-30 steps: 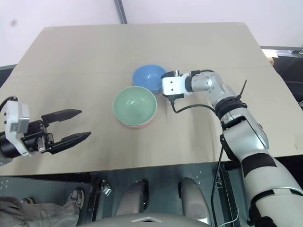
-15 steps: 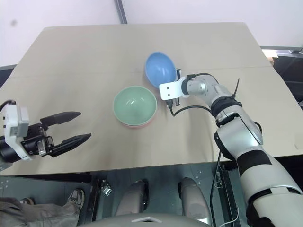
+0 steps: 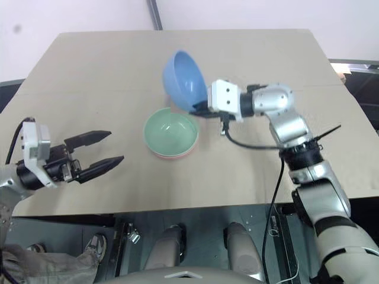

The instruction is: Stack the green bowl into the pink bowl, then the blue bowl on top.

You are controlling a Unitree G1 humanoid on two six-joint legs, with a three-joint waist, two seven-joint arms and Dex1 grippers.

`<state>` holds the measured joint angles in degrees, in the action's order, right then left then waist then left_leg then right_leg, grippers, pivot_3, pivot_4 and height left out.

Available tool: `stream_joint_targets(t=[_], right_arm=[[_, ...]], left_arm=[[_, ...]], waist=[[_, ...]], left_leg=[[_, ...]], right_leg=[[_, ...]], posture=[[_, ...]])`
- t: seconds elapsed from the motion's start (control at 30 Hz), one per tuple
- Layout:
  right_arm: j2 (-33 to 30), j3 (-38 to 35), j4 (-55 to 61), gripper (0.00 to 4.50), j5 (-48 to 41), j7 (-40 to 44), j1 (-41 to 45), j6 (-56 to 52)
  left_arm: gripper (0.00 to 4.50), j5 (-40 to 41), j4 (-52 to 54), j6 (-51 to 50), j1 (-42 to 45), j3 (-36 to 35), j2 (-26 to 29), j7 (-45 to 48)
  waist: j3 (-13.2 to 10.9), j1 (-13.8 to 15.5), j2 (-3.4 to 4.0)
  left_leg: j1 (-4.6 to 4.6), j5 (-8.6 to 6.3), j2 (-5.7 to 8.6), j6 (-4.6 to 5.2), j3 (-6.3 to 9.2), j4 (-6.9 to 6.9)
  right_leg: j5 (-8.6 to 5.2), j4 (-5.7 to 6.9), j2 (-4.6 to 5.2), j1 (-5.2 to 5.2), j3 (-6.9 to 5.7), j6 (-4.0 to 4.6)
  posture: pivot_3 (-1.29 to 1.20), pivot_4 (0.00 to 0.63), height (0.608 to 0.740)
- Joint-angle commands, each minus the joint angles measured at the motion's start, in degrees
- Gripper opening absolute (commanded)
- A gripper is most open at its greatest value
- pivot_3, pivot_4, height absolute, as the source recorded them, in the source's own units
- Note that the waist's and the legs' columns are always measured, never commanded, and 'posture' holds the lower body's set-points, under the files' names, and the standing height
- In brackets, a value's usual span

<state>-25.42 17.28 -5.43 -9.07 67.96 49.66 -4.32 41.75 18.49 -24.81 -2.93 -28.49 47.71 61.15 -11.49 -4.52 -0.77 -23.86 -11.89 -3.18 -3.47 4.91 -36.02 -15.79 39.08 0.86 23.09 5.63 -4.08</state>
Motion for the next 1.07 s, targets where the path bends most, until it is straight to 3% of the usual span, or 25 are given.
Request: stream_joint_targets(t=[0.03,0.1,0.23,0.3,0.33,0.53,0.63,0.7,0.8,0.83,1.07], right_arm=[[-0.12,-0.37,7.03,0.10,-1.24,-1.31,-0.83,-5.59],[-0.28,1.04,7.46,0.10,0.71,-1.72,-1.65,-5.92],[-0.13,2.32,6.00,1.77,3.96,-3.92,-2.77,-4.91],[0.04,2.29,5.55,2.91,5.38,-5.49,-2.98,-4.18],[-0.16,2.00,5.78,3.17,5.53,-5.73,-3.04,-4.06],[-1.24,-4.45,11.60,3.17,-0.25,-7.71,-3.50,-10.81],[-4.19,-9.90,19.81,3.17,-5.56,-9.36,-7.48,-19.62],[-8.03,-13.46,25.00,3.17,-11.91,-7.89,-10.86,-28.67],[-13.87,-19.70,30.82,4.00,-15.18,-9.27,-18.62,-34.06],[-14.94,-21.14,31.87,4.47,-15.43,-10.25,-20.47,-34.49],[-22.78,-33.04,37.20,4.47,-19.07,-11.13,-34.98,-36.66]], left_arm=[[4.50,-0.78,-1.01,1.95,1.30,0.60,-0.20,0.38],[4.50,-0.92,-1.52,2.25,1.78,1.00,-0.14,0.57],[4.50,-0.90,-1.36,2.37,2.36,1.43,-0.12,0.10],[4.50,-0.49,-1.20,2.17,2.26,0.99,-0.17,0.04],[4.50,-0.24,-1.09,1.81,2.20,0.80,-0.29,-0.32],[4.50,-1.38,0.23,1.78,2.24,0.85,-1.18,-3.96],[4.50,-2.03,0.00,5.56,2.90,-0.19,-5.97,-8.50],[4.50,-3.17,0.16,7.83,1.62,-0.01,-6.07,-6.59],[4.50,-3.12,0.64,8.33,-0.80,-0.78,-5.74,-5.35],[4.50,-2.43,0.85,7.66,-1.50,-1.14,-5.57,-5.24],[4.50,-0.58,1.18,4.52,-5.81,-4.03,-1.17,-1.34]], waist=[[0.00,0.11,-0.01],[0.01,0.31,-0.02],[0.02,0.77,-0.03],[0.02,0.76,-0.03],[0.02,0.76,-0.03],[0.01,0.78,-0.03],[0.03,1.22,-0.06],[0.04,1.58,-0.08],[0.04,2.14,-0.07],[0.04,2.17,-0.07],[0.05,2.11,-0.08]], left_leg=[[0.00,0.00,0.00,0.00,0.00,-0.04],[0.00,0.00,0.00,0.00,-0.01,-0.18],[0.00,0.00,0.00,0.00,-0.01,-0.22],[-0.03,0.00,0.00,-0.01,-0.02,-0.22],[-0.05,0.00,0.00,-0.01,-0.02,-0.21],[-0.06,0.00,0.00,0.00,-0.01,-0.19],[-0.07,0.00,0.01,0.00,-0.01,-0.19],[-0.09,0.00,0.02,0.00,0.00,-0.19],[-0.11,-0.01,0.03,0.01,-0.01,-0.18],[-0.11,-0.01,0.03,0.01,-0.02,-0.17],[-0.07,-0.01,0.01,0.01,-0.06,-0.21]], right_leg=[[0.00,0.00,0.00,-0.01,0.00,-0.01],[0.00,0.01,0.00,-0.04,0.00,-0.01],[0.00,0.01,0.00,-0.04,0.00,-0.01],[0.00,-0.01,0.01,-0.04,0.00,-0.01],[0.00,-0.02,0.01,-0.04,0.00,-0.01],[0.00,-0.04,0.02,-0.04,0.00,-0.01],[0.00,-0.04,0.04,-0.05,0.00,-0.01],[0.00,-0.08,0.03,-0.06,-0.01,-0.01],[0.00,-0.13,0.04,-0.05,0.00,0.00],[-0.01,-0.14,0.04,-0.05,0.01,0.00],[-0.03,-0.14,0.02,-0.06,0.04,-0.03]], posture=[[0.00,0.150,0.740],[0.00,0.150,0.740],[0.00,0.150,0.740],[0.00,0.150,0.740],[0.00,0.150,0.740],[0.00,0.150,0.740],[0.00,0.150,0.740],[0.00,0.150,0.740],[0.00,0.150,0.740],[0.00,0.150,0.740],[0.00,0.150,0.740]])
